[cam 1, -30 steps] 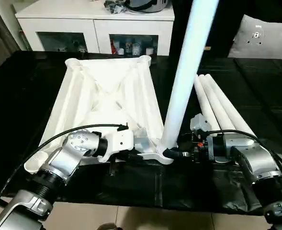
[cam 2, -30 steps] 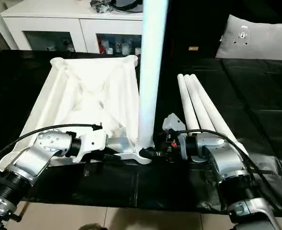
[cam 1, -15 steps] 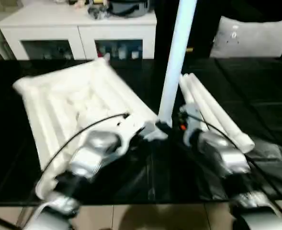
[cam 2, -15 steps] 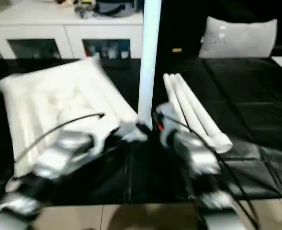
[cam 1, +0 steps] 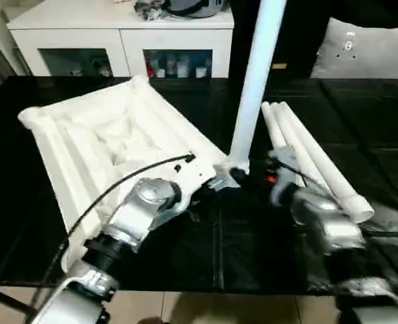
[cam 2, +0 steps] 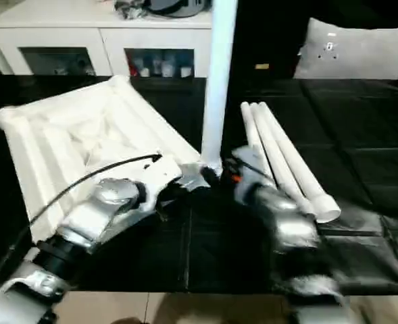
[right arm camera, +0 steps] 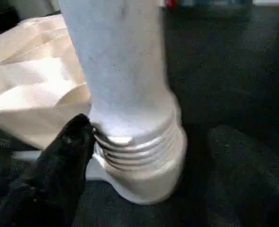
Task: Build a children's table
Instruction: Rotate leg to tighten
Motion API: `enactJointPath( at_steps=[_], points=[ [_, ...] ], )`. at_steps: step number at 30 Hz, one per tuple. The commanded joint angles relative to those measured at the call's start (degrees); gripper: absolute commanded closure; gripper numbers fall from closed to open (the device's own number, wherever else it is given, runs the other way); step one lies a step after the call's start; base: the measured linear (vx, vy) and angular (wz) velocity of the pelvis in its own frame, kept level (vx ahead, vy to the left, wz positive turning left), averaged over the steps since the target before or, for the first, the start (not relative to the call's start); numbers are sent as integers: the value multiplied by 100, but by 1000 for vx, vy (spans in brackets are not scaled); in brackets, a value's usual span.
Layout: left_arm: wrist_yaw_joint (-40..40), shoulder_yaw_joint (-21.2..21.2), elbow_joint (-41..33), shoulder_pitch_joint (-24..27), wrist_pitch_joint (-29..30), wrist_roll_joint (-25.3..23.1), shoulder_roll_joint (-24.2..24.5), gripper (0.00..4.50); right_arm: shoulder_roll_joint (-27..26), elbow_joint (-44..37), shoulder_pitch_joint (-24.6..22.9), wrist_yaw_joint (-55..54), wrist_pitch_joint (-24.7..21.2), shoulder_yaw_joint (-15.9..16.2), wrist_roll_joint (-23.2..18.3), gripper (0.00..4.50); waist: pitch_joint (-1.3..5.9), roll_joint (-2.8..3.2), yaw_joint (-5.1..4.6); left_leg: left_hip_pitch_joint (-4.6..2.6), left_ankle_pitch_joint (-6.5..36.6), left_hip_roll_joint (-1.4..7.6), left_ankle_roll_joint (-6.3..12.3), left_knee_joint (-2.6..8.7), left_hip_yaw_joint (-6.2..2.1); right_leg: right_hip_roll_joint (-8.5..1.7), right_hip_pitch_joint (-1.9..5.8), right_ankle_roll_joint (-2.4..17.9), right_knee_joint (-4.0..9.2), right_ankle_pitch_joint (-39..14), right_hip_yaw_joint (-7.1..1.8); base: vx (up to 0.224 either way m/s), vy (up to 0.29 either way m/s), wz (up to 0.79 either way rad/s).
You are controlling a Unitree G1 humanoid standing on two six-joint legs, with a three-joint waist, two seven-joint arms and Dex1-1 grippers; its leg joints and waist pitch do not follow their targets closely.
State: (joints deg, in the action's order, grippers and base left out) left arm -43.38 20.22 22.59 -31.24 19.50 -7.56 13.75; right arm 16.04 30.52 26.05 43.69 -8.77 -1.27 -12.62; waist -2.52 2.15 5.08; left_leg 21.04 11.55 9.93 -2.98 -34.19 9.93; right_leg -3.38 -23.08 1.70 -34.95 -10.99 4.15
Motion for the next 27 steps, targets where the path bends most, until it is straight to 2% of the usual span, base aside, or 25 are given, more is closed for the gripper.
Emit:
enactJointPath(
  at_steps=[1, 4, 6, 8, 11, 13, 16, 17, 19, 20, 21, 27],
  points=[
    [-226, 176, 143, 58, -207, -131, 191, 450, 151, -332, -31, 497, -35, 50, -142, 5, 333, -41, 25, -12, 825, 309, 488, 371, -121, -518, 351, 962, 496, -1270, -297, 0, 0, 0],
    [-686, 346, 203, 86, -756, -129, 467, 450, 585, -539, -137, 1251, -95, 354, -116, 5, 348, -35, 26, -10, 688, 316, 532, 358, -125, -518, 344, 1023, 475, -1134, -292, 0, 0, 0],
    [-867, 403, 209, 100, -923, -107, 560, 450, 710, -581, -158, 1467, -92, 452, -92, 5, 352, -29, 47, -6, 659, 317, 574, 349, -125, -519, 344, 1064, 474, -1051, -288, 0, 0, 0],
    [-1161, 495, 193, 118, -1091, -83, 707, 450, 841, -589, -160, 1697, -8, 579, -2, 5, 358, -27, 48, -9, 589, 331, 584, 345, -122, -518, 335, 1198, 433, -804, -285, 0, 0, 0],
    [-1578, 642, 162, 137, -1307, -100, 922, 450, 953, -562, -144, 1986, 120, 750, 115, 5, 350, -45, 77, -30, 695, 342, 546, 350, -117, -533, 330, 1223, 435, -945, -288, 0, 0, 0],
    [-2065, 752, 2, 187, -1440, -15, 1120, 450, 995, -510, -111, 2205, 303, 908, 223, 5, 336, -37, 92, -27, 747, 350, 511, 364, -118, -538, 321, 1193, 445, -1092, -291, 0, 0, 0],
    [-2293, 781, -137, 222, -1438, 68, 1188, 450, 952, -454, -67, 2265, 346, 928, 228, 5, 340, -26, 95, -34, 746, 361, 461, 368, -116, -542, 319, 1213, 430, -1085, -303, 0, 0, 0],
    [-2432, 814, -203, 245, -1464, 108, 1233, 450, 935, -426, -51, 2322, 375, 940, 219, 5, 340, -53, 125, -41, 703, 361, 469, 368, -108, -540, 315, 1233, 418, -1066, -307, 0, 0, 0],
    [-2594, 869, -233, 254, -1536, 139, 1302, 450, 938, -421, -37, 2470, 445, 988, 139, 22, 342, -63, 148, -41, 698, 367, 480, 366, -109, -542, 315, 1237, 406, -1025, -308, 0, 0, 0],
    [-2609, 881, -215, 243, -1581, 127, 1321, 450, 943, -441, -36, 2592, 407, 1019, 82, 44, 340, -68, 153, -35, 689, 362, 488, 365, -105, -539, 316, 1231, 404, -999, -306, 0, 0, 0],
    [-2606, 885, -197, 232, -1609, 115, 1329, 450, 947, -456, -36, 2673, 372, 1039, 43, 44, 346, -64, 158, -37, 684, 362, 491, 362, -105, -540, 321, 1232, 401, -978, -306, 0, 0, 0],
    [-2668, 867, -140, 213, -1693, 96, 1335, 450, 956, -513, -59, 2963, 266, 1151, -8, 107, 355, -82, 170, -27, 590, 357, 509, 352, -105, -537, 326, 1218, 392, -911, -302, 0, 0, 0]
  ],
)
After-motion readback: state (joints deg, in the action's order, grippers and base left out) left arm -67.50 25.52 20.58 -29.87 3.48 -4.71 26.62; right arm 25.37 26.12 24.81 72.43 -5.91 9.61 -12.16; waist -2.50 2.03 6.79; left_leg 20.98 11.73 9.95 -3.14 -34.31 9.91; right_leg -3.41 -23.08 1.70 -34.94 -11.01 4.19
